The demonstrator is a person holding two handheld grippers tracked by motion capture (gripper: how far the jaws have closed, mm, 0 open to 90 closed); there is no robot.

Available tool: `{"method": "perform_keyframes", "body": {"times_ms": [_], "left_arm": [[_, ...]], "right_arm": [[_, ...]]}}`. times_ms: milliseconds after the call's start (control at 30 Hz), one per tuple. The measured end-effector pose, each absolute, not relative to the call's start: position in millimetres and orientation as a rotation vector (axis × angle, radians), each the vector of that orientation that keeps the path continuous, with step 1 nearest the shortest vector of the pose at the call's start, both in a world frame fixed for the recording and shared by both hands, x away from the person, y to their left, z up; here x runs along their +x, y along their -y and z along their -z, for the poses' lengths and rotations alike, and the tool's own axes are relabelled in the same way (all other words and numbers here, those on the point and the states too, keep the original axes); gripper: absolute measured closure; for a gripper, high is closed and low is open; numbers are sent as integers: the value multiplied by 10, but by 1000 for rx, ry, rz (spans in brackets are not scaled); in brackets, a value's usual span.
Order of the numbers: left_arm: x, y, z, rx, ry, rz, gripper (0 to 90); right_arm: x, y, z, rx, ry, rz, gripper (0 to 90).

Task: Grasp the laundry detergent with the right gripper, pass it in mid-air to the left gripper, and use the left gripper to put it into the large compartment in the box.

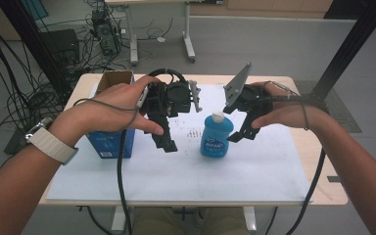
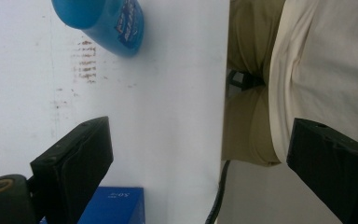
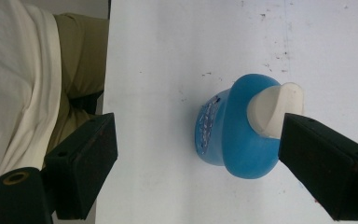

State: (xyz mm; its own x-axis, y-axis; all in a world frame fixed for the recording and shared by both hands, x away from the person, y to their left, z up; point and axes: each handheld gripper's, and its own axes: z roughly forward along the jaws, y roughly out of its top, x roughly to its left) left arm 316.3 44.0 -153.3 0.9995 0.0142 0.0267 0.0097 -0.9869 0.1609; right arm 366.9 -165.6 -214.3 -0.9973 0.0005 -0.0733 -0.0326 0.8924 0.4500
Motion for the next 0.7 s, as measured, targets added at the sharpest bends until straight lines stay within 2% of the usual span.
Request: {"method": "perform_keyframes", "body": {"times_ms": [700], "left_arm": [[3194, -437, 1556, 2971, -30, -45, 72]], "right_arm": [[3697, 1727, 2135, -1, -2950, -751, 98]]}}
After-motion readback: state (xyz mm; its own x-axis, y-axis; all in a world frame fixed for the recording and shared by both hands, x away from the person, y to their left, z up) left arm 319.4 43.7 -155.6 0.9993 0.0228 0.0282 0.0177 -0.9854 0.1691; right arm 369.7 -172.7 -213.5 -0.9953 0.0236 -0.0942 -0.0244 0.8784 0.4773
